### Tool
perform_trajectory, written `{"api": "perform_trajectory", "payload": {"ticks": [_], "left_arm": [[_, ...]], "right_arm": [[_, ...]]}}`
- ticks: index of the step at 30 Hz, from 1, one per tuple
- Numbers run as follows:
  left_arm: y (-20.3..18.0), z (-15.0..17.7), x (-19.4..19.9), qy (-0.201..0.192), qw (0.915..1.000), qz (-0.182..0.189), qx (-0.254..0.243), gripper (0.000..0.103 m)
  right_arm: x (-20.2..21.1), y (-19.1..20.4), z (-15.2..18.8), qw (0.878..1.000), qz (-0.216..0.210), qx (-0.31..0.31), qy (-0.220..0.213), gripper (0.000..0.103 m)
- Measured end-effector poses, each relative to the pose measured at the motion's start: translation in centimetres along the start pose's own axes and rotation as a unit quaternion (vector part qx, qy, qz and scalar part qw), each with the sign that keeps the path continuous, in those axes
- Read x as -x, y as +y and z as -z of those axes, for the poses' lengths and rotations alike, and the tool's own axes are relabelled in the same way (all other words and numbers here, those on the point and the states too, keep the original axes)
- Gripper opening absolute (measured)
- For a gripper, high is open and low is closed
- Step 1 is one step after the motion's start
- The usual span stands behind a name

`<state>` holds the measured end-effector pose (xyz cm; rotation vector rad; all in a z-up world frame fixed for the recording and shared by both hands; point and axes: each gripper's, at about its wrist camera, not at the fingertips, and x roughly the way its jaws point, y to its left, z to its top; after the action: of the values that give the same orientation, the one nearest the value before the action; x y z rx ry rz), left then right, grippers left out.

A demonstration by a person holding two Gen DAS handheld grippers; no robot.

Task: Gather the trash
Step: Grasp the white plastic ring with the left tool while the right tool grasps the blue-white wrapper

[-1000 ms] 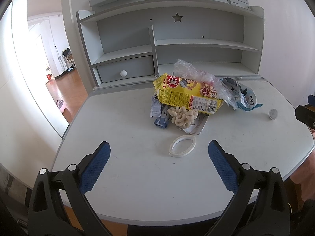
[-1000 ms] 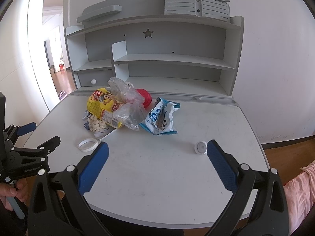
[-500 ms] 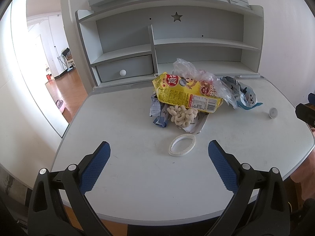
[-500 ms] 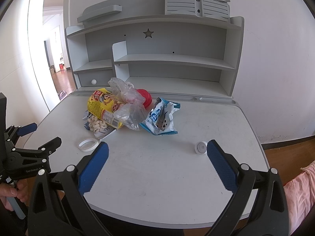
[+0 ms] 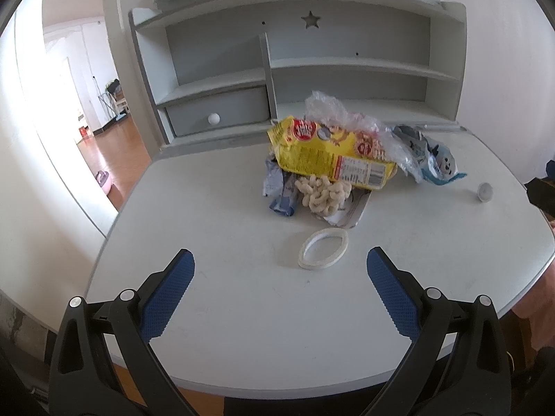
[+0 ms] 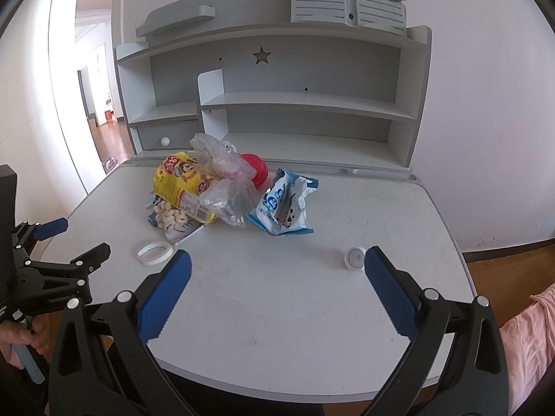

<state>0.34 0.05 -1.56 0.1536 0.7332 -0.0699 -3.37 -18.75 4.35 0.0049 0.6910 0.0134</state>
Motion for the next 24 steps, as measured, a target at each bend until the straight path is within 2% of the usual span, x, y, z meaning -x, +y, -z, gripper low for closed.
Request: {"api": "perform_trajectory", "payload": {"ticks": [12,15,17,18,20,21,22,23,24], "left_arm": [[-1.9,0.1,-7.2,0.074,0.9944,0.049,-0.058,0.097],[-2.2,0.1,-8.5,0.083,0.9926,0.055,-0.069,0.097],[-2.0,0.0,-9.0,0.084,0.9927,0.046,-0.072,0.096],[-1.9,0.1,-9.2,0.086,0.9926,0.044,-0.074,0.092],[-1.7,0.0,-9.3,0.086,0.9920,0.063,-0.067,0.081],[-1.6,-0.1,-9.4,0.089,0.9912,0.076,-0.063,0.069],[-1.5,-0.3,-9.5,0.092,0.9904,0.084,-0.060,0.048],[-1.4,-0.4,-9.4,0.095,0.9896,0.092,-0.057,0.042],[-1.4,-0.4,-9.4,0.097,0.9895,0.089,-0.059,0.042]], "right_arm": [[-2.4,-1.6,1.0,0.999,0.002,-0.008,0.035,0.096],[-3.1,-1.9,1.0,0.999,-0.007,-0.013,0.048,0.096],[-3.7,-2.2,0.9,0.998,-0.015,-0.022,0.059,0.096],[-4.1,-2.3,0.8,0.997,-0.018,-0.026,0.065,0.096],[-5.0,-2.6,0.1,0.996,-0.026,-0.033,0.078,0.096],[-5.5,-2.8,-0.4,0.995,-0.027,-0.037,0.086,0.096],[-5.9,-2.9,-0.8,0.995,-0.030,-0.039,0.090,0.096],[-6.3,-3.0,-1.4,0.994,-0.035,-0.043,0.093,0.096],[-6.8,-3.1,-1.9,0.994,-0.037,-0.047,0.096,0.096]]}}
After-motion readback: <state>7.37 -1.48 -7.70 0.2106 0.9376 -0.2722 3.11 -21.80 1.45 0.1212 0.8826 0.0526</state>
